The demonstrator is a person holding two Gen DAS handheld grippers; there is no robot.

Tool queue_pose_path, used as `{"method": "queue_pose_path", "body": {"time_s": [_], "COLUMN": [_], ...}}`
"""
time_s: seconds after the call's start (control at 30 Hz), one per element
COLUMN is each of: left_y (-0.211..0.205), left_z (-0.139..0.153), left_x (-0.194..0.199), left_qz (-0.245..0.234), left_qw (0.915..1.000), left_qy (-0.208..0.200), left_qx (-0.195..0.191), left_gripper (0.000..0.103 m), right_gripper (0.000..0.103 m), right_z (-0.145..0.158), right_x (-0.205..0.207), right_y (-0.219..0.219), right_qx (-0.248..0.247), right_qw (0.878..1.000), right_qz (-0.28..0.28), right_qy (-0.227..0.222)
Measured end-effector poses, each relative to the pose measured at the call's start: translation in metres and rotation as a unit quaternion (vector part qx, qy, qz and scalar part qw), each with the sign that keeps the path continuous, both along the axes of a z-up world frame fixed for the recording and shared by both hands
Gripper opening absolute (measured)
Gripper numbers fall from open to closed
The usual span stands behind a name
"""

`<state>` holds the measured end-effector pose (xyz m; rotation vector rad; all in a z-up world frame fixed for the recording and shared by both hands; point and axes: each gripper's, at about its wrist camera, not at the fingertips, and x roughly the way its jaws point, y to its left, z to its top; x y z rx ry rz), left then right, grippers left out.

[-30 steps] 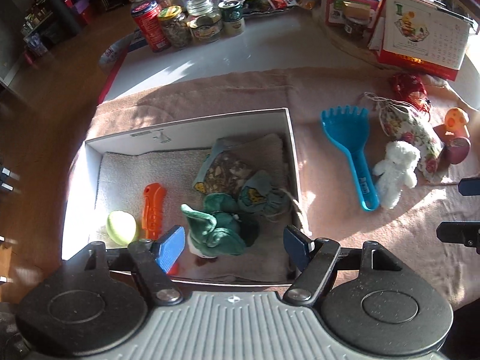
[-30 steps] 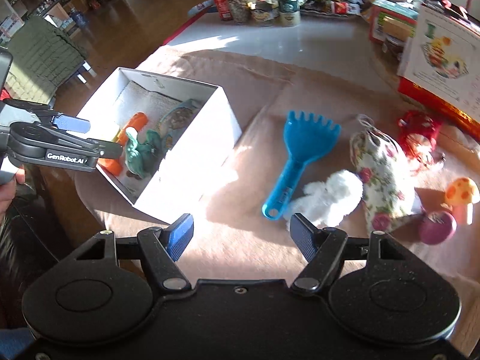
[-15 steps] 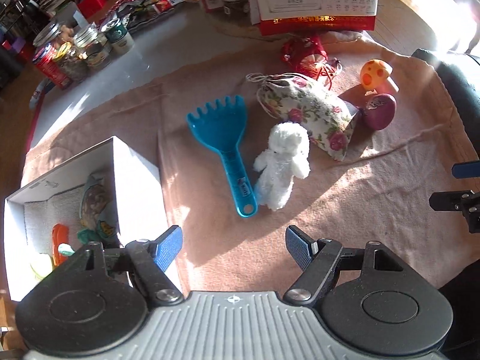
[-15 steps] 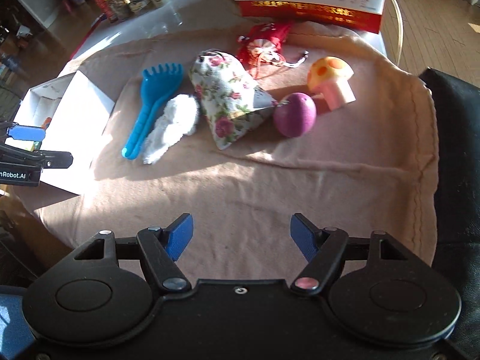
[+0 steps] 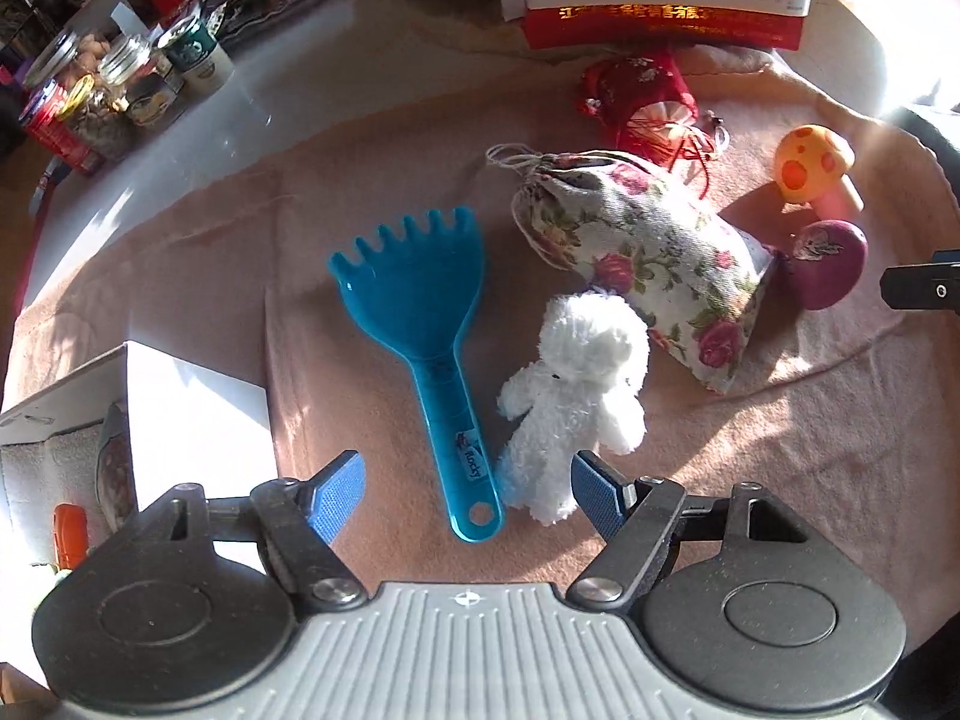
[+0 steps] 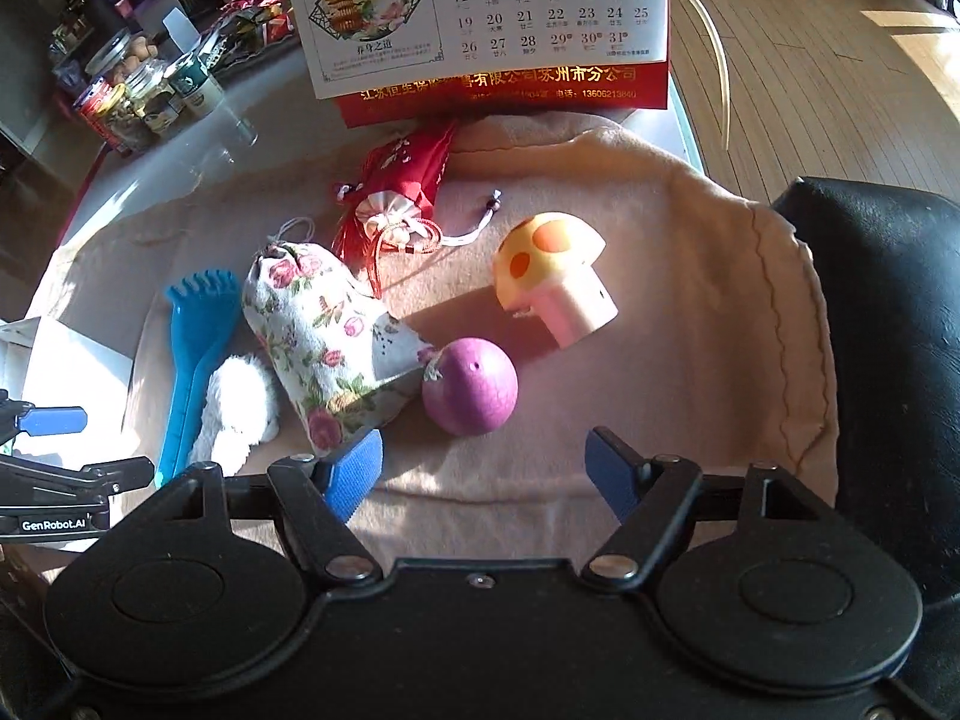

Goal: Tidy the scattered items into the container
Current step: 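Grasp the blue rake handle with the left gripper while the right grasps the purple ball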

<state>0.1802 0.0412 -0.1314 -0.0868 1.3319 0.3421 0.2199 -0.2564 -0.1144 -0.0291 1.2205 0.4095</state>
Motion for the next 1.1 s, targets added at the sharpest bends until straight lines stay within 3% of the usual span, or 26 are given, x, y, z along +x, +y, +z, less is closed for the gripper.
{"method": "queue_pose_path", "body": {"time_s": [0.3, 0.43, 0.57, 0.6, 0.67, 0.7, 0.77, 1.1], "left_y": [0.047, 0.054, 0.051, 0.05, 0.05, 0.052, 0.054, 0.032], "left_z": [-0.049, -0.058, -0.067, -0.069, -0.072, -0.07, -0.067, -0.051], "left_x": [0.011, 0.019, 0.028, 0.028, 0.027, 0.026, 0.025, 0.006], "left_qz": [0.057, 0.065, 0.056, 0.055, 0.055, 0.061, 0.073, 0.035], "left_qw": [0.9981, 0.9973, 0.9979, 0.9979, 0.9974, 0.9962, 0.9937, 0.9971], "left_qy": [0.018, 0.006, 0.012, 0.013, 0.009, 0.0, -0.001, 0.008], "left_qx": [-0.013, -0.032, -0.031, -0.032, -0.046, -0.061, -0.085, -0.067], "left_gripper": [0.076, 0.077, 0.077, 0.076, 0.065, 0.048, 0.025, 0.025], "right_gripper": [0.072, 0.071, 0.058, 0.051, 0.05, 0.05, 0.05, 0.05], "right_z": [-0.033, -0.047, -0.057, -0.059, -0.06, -0.059, -0.058, -0.045], "right_x": [0.023, 0.025, 0.023, 0.023, 0.022, 0.021, 0.02, -0.007], "right_y": [0.031, 0.038, 0.041, 0.041, 0.039, 0.038, 0.035, 0.015], "right_qx": [-0.023, -0.032, -0.036, -0.039, -0.038, -0.036, -0.033, -0.019], "right_qw": [0.999, 0.999, 0.998, 0.998, 0.998, 0.998, 0.998, 0.998], "right_qz": [0.02, 0.028, 0.033, 0.032, 0.032, 0.032, 0.033, 0.042], "right_qy": [0.011, 0.021, 0.03, 0.029, 0.028, 0.03, 0.033, 0.038]}}
